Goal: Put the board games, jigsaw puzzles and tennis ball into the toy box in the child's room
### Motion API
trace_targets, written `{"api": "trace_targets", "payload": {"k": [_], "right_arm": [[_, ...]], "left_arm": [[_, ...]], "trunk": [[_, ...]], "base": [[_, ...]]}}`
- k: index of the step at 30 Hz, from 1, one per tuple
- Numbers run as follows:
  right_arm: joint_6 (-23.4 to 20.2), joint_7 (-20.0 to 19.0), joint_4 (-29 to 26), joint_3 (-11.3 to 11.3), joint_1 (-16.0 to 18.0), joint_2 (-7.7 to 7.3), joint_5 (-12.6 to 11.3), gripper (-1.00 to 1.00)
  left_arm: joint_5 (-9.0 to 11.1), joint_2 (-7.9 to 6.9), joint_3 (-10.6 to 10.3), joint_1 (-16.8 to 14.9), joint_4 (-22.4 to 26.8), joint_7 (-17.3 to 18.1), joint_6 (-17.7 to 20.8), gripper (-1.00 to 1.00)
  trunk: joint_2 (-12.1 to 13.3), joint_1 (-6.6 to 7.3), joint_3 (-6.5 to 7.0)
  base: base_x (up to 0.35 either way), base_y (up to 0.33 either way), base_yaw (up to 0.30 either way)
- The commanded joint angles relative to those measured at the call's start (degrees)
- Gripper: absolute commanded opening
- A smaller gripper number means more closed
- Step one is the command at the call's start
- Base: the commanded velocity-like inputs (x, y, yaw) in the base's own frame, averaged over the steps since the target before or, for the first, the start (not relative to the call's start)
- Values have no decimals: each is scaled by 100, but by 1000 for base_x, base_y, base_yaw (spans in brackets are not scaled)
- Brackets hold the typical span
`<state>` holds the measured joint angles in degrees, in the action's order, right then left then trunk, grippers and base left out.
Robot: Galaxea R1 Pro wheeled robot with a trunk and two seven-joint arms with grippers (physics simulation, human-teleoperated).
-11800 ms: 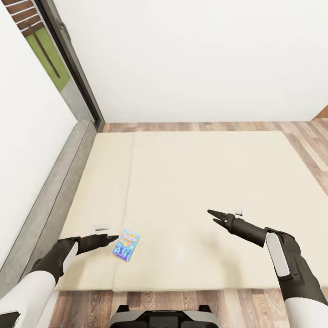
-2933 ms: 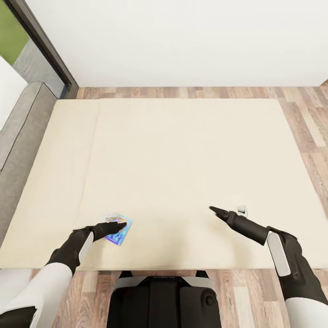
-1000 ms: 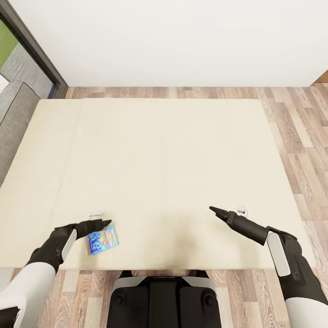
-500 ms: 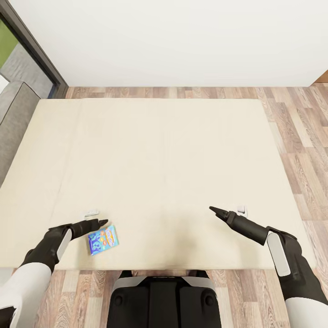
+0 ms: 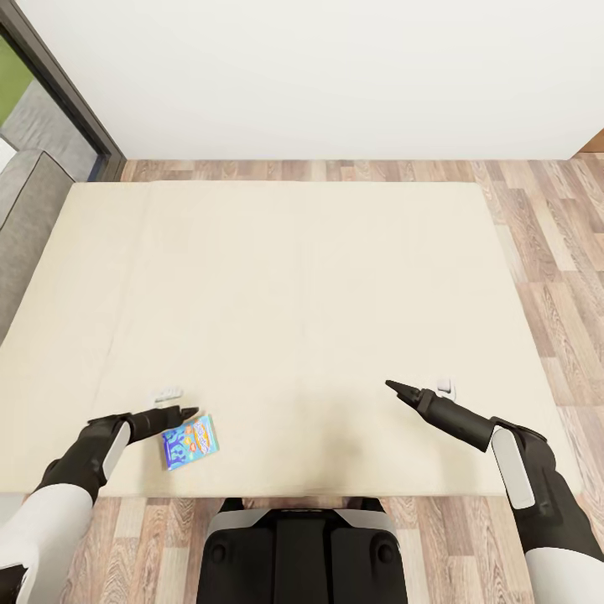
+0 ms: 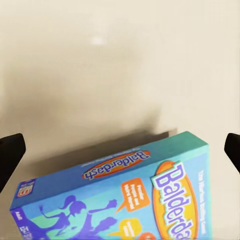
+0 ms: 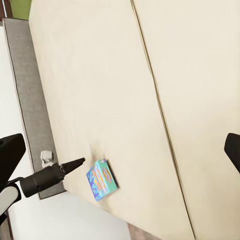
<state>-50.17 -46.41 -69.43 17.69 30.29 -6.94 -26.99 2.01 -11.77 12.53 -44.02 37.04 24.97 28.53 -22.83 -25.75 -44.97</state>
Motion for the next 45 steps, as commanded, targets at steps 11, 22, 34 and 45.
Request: {"api": "trace_targets", "payload": {"k": [11, 22, 34, 45], "right_arm": [[-28, -17, -3, 7, 3, 2, 1, 100], [-28, -17, -1, 7, 3, 0, 1, 100], [-28, -15, 0, -1, 3, 0, 2, 100], [-28, -11, 0, -2, 3, 3, 8, 100]], "left_arm": [[35, -90, 17, 1, 5, 25, 220, 100], [38, -175, 21, 5, 5, 29, 364, 100], [32, -253, 6, 9, 5, 228, 476, 100], [16, -227, -16, 15, -19, 262, 507, 100]], "trunk": [[-9, -3, -6], [-9, -3, -6], [-9, -3, -6], [-9, -3, -6]], "base": [[0, 0, 0], [0, 0, 0], [0, 0, 0], [0, 0, 0]]}}
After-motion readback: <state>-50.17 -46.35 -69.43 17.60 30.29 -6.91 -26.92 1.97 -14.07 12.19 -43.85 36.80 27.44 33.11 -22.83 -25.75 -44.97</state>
